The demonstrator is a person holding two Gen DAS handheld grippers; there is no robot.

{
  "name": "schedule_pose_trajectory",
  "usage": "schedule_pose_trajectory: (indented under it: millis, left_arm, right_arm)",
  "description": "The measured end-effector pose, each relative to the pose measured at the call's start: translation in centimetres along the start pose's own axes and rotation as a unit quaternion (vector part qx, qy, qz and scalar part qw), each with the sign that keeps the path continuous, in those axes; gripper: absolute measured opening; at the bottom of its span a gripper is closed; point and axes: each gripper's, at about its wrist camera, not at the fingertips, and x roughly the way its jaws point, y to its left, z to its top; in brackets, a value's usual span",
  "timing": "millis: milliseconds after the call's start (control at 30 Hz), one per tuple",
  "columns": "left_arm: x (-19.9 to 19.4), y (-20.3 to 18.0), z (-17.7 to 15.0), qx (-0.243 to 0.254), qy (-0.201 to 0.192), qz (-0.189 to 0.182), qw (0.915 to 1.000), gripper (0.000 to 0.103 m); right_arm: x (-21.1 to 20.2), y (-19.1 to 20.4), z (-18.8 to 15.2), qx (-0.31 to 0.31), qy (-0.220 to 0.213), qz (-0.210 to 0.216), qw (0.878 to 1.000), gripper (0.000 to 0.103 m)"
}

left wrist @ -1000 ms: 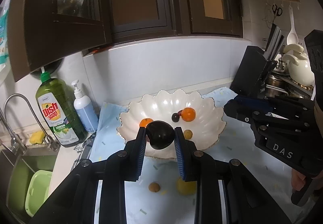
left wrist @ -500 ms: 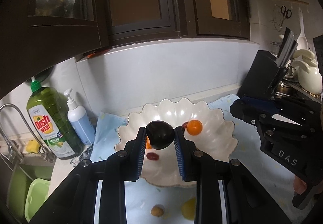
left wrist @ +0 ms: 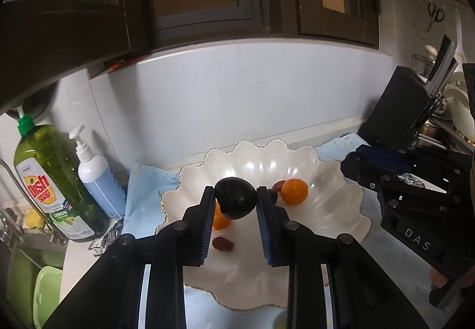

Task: Organize fruits
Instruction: 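Open both tools to drop the dark plums into the bowl, then withdraw both open tools from the bowl back over the cloth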

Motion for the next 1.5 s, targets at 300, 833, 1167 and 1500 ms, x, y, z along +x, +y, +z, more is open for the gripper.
schedule_pose_trajectory:
  millis: [300,833,1167,1500]
  left_arm:
    - [4.2,0.2,-0.2,-0.006,0.046,-0.010,0.9988,0.028]
    - [8.7,-0.8,-1.5,0.005,0.108,-0.020,0.9939,0.029]
    - [7.5,0.1,-1.3,0.002,0.088,0.007,0.9961,0.068]
    - [3.7,0.7,-0.7,0.018,0.045,0.043,0.9979,0.088]
  right_arm:
    - [3.9,-1.4,-0.9,0.016,0.047,0.000,0.999,0.023]
    - [7.3,-2.4,-2.5,0.021,0.100,-0.004,0.995,0.023]
    - [7.2,-2.3,-2.6,0.020,0.106,-0.021,0.994,0.044]
    - [4.3,-1.8,-1.9,0.014,0.069,-0.053,0.996,0.070]
